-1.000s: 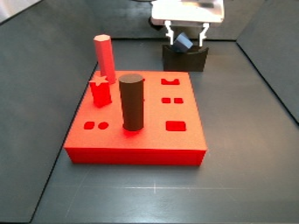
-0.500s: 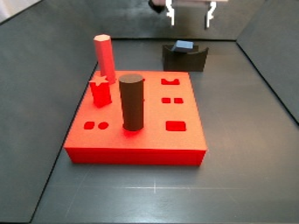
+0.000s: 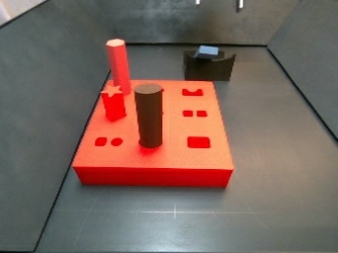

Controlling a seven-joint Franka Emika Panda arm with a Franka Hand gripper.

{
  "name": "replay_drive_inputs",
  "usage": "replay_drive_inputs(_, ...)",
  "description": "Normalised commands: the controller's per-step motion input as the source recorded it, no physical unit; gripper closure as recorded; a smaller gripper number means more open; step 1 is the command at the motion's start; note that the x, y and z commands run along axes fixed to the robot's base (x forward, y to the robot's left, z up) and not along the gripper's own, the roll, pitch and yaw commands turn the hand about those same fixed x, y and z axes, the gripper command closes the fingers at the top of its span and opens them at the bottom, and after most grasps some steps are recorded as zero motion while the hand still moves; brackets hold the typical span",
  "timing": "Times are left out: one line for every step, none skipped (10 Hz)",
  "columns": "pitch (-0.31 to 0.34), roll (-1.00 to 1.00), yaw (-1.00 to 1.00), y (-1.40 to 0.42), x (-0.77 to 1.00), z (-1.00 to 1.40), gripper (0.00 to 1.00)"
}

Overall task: Pick up the double-square object. Move up. Rotate the double-square object. Place the double-square object on the fixture. Regrasp the double-square object. Move to above the board. Insert the double-square object.
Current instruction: Regrasp the double-square object.

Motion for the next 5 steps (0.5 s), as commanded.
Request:
replay_drive_inputs(0.043,1.00,0.01,-1.00,0.00,0.75,0.00)
replay_drive_inputs(0.033,1.00,0.01,-1.00,-0.05,0.67,0.00)
replay_drive_inputs(0.028,1.00,0.01,-0.85,-0.06,0.47,0.00)
replay_drive_inputs(0.024,1.00,0.01,-0.67,-0.05,0.24,0.00)
replay_drive_inputs(0.022,1.00,0.01,-0.49,-0.03,0.10,0.00)
